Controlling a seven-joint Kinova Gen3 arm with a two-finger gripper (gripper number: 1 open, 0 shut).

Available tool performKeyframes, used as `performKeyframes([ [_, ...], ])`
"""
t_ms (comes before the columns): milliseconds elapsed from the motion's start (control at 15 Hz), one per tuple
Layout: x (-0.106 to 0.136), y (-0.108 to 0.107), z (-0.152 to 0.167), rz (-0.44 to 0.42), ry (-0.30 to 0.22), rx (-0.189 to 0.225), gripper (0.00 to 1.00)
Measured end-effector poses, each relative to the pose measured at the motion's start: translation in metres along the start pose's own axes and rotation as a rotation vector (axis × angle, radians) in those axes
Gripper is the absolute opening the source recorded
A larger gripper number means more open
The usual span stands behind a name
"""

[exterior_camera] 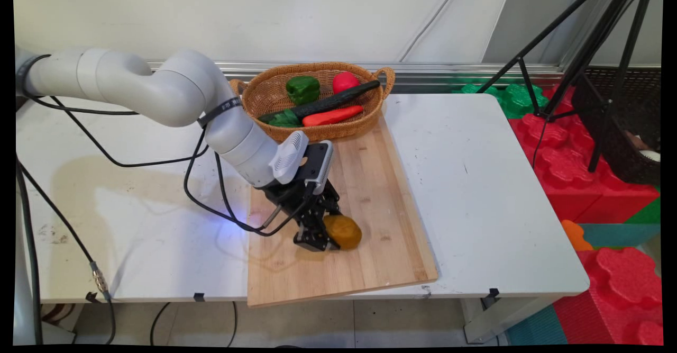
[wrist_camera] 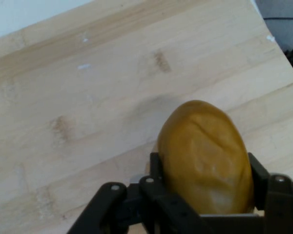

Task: Place the picked object in the vegetable basket

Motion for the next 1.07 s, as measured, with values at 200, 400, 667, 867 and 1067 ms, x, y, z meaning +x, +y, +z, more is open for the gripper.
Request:
performKeyframes([
  [200,0.001,0.001,-0.012,-0.016,0.024,0.010,0.00],
  [400,0.001,0.001,-0.027,-0.046,0.054,0.022,0.00],
  [667,-0.003,0.001,-0.064,-0.104,0.111,0.045,0.00],
  [867,-0.008,0.000,-0.094,-0.138,0.150,0.066,0.00],
  [1067,-0.015,-0.003,-0.125,-0.170,0.190,0.093,0.00],
])
